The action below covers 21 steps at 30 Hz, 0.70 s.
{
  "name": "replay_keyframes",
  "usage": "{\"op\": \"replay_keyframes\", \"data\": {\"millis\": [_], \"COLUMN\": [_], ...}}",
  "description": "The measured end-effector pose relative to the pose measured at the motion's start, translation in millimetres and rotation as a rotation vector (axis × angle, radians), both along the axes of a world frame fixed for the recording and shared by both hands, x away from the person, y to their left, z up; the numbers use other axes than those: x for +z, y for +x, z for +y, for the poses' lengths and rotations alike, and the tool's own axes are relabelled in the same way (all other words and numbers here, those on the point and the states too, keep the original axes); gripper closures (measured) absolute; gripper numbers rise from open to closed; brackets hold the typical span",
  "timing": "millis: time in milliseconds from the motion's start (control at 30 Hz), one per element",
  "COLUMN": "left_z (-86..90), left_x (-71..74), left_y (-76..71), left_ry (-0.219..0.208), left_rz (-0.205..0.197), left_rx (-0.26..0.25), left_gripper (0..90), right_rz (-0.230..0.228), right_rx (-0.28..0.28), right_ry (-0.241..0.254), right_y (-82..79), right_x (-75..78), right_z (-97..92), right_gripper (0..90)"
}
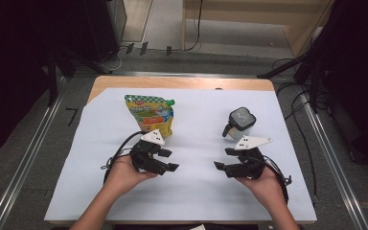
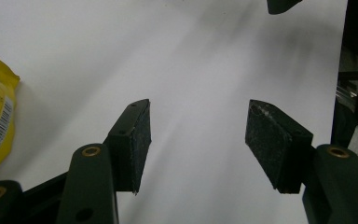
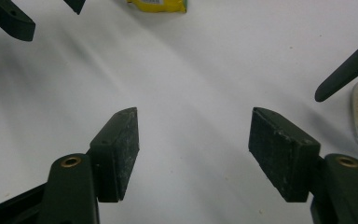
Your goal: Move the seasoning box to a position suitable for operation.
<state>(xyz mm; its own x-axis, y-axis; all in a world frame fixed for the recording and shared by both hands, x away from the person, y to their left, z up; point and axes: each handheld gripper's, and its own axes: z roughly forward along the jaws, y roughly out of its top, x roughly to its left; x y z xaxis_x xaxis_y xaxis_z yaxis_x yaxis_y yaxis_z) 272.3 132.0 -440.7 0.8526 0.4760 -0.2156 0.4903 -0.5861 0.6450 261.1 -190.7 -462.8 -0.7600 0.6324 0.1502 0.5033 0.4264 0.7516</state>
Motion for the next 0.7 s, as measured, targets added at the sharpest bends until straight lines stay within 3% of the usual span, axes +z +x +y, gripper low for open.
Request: {"op": "replay_keyframes", "data": {"millis": [300, 700], "left_z": [1.5, 0.7], "left_x": [-0.5, 0.0], "left_y": [0.6, -0.3], "left_ry": [0.012, 0.007], "left_rz": [-0.018, -0.004], "left_rx": [-0.003, -0.017], "left_gripper": [40.2, 40.6], "right_rz": [0.020, 0.022], "right_rx": [0.008, 0.005], "right_ry": [-0.006, -0.013], "right_y": [1.3, 2.5], "right_x": [-1.9, -2.8], "right_z": [-0.3, -1.8], "right_gripper": [36.4, 35.9]}}
